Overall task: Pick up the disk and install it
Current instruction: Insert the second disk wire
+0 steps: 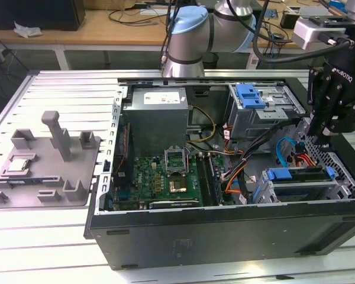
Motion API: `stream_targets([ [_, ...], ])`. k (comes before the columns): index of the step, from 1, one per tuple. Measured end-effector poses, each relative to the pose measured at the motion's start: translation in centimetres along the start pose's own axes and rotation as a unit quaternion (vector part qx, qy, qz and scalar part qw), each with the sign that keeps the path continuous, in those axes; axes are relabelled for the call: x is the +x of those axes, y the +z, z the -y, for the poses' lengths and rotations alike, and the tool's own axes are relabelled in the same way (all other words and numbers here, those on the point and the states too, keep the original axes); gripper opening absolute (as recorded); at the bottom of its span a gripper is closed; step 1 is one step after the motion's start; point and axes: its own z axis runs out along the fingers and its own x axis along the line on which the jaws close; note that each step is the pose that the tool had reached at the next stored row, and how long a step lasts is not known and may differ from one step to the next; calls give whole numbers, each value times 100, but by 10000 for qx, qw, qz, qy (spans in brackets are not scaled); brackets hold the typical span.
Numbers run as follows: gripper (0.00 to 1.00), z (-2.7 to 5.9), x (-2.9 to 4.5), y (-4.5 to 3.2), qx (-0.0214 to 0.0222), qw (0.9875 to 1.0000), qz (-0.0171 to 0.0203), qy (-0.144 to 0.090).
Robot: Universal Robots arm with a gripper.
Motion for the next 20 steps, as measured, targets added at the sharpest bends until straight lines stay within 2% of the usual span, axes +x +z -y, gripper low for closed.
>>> stream_targets([
  [1, 30, -13, -56, -6, 2, 10000, -75, -2],
  [2, 30, -30, -86, -9, 4, 9999, -170, -3],
  [3, 30, -58, -101, -9, 6, 9997, -243, -5],
  [5, 30, -86, -125, -9, 8, 9995, -327, -6],
  [6, 30, -102, -160, -7, 10, 9993, -383, -9],
  [8, 30, -120, -188, -5, 12, 9990, -438, -13],
  [12, 30, -167, -199, 9, 14, 9988, -486, -21],
  [20, 30, -190, -203, 51, 17, 9988, -490, -42],
])
